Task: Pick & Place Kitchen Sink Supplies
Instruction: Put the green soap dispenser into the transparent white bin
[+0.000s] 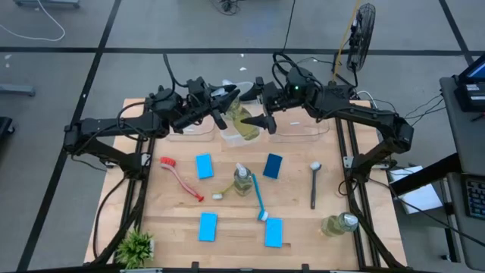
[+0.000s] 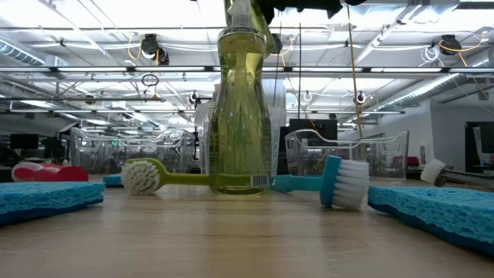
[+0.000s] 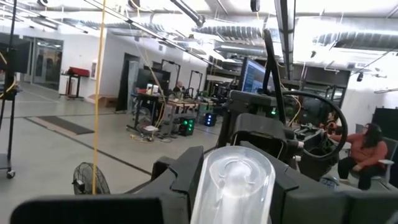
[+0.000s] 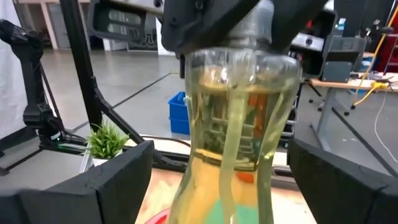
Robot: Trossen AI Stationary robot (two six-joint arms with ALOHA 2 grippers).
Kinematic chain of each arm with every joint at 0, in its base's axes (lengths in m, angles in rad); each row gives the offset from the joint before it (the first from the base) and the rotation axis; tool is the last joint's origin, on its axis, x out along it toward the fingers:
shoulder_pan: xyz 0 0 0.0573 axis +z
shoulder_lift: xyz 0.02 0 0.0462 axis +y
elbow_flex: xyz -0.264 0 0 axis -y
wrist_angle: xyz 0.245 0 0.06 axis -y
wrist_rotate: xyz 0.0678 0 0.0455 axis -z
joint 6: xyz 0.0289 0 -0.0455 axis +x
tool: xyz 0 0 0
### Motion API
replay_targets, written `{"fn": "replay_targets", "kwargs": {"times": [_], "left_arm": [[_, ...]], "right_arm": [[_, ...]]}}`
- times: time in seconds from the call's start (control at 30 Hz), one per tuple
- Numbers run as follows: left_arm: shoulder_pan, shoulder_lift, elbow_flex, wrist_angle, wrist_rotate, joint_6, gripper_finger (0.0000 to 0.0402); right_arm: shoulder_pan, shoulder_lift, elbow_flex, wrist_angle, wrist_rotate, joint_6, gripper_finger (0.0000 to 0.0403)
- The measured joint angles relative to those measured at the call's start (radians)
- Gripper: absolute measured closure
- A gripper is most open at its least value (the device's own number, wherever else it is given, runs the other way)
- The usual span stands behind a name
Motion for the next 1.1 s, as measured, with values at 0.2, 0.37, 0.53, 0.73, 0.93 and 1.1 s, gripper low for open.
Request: {"fn": "replay_targets", "kwargs": {"times": [0.2,0.37,0.53,0.73,0.93,1.1], "left_arm": [[0.0,0.01,0.0,-0.001,0.036,-0.026,0.0304],[0.0,0.02,0.0,0.005,0.048,-0.029,0.0304],[0.0,0.031,0.0,0.014,0.059,-0.029,0.0304],[0.005,0.062,0.0,0.023,0.094,-0.041,0.0304],[0.026,0.088,0.0,0.061,0.136,-0.064,0.0305],[0.038,0.086,0.0,0.061,0.158,-0.073,0.0305]], "right_arm": [[0.0,0.0,0.002,-0.009,-0.002,0.016,0.0047],[0.007,0.017,0.002,-0.021,-0.004,0.023,0.0047],[0.015,0.037,0.002,-0.01,-0.05,0.051,0.0048],[0.015,0.043,-0.001,-0.012,-0.051,0.07,0.0048],[0.015,0.045,0.0,-0.02,-0.051,0.1,0.0051],[0.015,0.042,0.0,-0.034,-0.051,0.098,0.0061]]}}
